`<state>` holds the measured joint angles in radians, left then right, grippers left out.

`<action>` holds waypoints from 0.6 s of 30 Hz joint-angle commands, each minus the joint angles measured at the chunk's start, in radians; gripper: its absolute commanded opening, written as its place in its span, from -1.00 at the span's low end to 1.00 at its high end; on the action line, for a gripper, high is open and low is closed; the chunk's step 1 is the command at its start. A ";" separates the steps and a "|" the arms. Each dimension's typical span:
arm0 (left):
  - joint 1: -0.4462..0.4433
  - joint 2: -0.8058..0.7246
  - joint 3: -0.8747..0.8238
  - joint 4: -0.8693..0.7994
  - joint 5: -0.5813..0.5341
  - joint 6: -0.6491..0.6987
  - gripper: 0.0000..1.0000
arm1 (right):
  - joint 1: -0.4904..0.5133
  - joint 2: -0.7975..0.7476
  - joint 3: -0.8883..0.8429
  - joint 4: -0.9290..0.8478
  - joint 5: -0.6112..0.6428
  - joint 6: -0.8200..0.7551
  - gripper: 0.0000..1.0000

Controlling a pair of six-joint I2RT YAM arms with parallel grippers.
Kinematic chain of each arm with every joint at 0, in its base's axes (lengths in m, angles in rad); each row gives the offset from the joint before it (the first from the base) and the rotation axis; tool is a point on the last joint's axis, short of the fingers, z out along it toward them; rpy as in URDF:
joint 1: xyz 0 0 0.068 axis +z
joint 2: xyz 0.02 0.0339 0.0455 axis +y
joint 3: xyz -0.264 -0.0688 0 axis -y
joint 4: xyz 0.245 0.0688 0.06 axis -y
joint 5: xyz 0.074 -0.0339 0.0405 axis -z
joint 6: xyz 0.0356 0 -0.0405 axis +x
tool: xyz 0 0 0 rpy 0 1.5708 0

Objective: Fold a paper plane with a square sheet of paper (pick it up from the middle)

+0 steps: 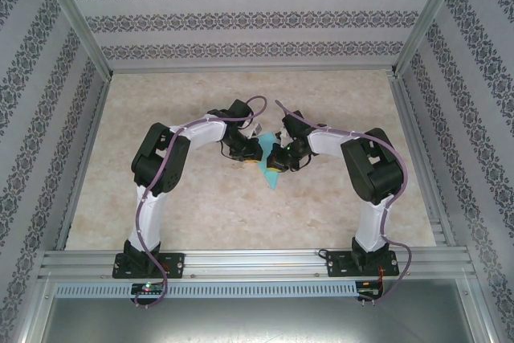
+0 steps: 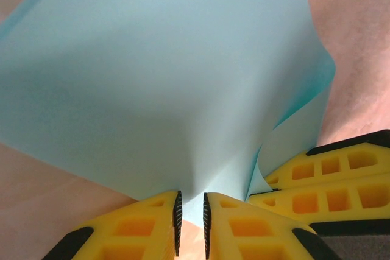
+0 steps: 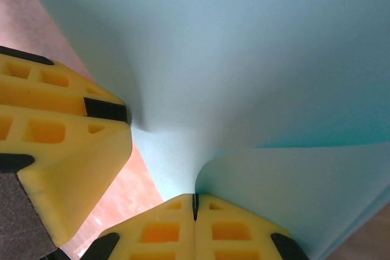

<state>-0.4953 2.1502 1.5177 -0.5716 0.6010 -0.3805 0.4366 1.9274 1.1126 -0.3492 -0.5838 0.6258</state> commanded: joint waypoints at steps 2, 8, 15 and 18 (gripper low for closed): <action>0.008 0.026 -0.012 -0.022 0.009 0.022 -0.59 | 0.004 -0.021 -0.010 -0.030 0.058 -0.002 -0.90; 0.009 0.028 -0.012 -0.023 0.011 0.023 -0.59 | 0.003 -0.017 -0.008 -0.037 0.060 -0.008 -0.90; 0.009 0.027 -0.019 -0.019 0.018 0.021 -0.59 | 0.002 -0.001 -0.002 -0.045 0.062 -0.015 -0.90; 0.009 0.026 -0.017 -0.019 0.020 0.019 -0.59 | 0.004 0.008 0.000 -0.051 0.067 -0.018 -0.90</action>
<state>-0.4953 2.1502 1.5158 -0.5713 0.6052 -0.3805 0.4366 1.9266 1.1126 -0.3523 -0.5755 0.6224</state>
